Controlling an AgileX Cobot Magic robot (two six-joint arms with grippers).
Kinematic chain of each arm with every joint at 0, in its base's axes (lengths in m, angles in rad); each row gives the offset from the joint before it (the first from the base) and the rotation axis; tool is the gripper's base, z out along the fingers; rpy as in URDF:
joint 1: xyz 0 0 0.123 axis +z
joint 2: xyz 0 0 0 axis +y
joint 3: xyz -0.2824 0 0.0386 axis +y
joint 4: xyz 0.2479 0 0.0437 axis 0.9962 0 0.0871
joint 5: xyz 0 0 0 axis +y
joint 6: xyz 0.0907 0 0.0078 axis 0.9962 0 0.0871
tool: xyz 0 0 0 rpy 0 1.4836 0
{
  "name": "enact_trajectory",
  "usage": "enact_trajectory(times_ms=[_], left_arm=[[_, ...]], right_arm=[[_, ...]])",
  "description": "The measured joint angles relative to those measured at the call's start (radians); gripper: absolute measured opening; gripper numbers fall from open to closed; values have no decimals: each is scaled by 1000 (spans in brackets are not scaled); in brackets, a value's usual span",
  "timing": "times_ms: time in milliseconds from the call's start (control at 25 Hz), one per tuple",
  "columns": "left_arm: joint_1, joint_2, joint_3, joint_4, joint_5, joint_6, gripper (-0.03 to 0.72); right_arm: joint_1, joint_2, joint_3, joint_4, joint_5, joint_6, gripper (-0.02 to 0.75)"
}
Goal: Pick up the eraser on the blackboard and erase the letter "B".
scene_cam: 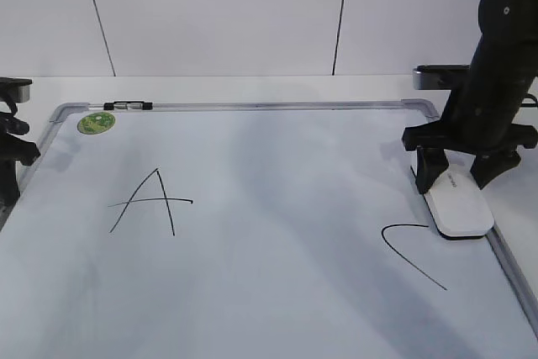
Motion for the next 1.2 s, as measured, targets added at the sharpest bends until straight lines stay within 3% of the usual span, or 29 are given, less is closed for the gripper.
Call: enact_trajectory(times_ms=[280,1200], left_arm=[[0,0,0,0,-2,2,45],[0,0,0,-2,-2,2,45]], right_arm=[[0,0,0,-4,11,3,606],[0,0,-50,-5,89,4,594]])
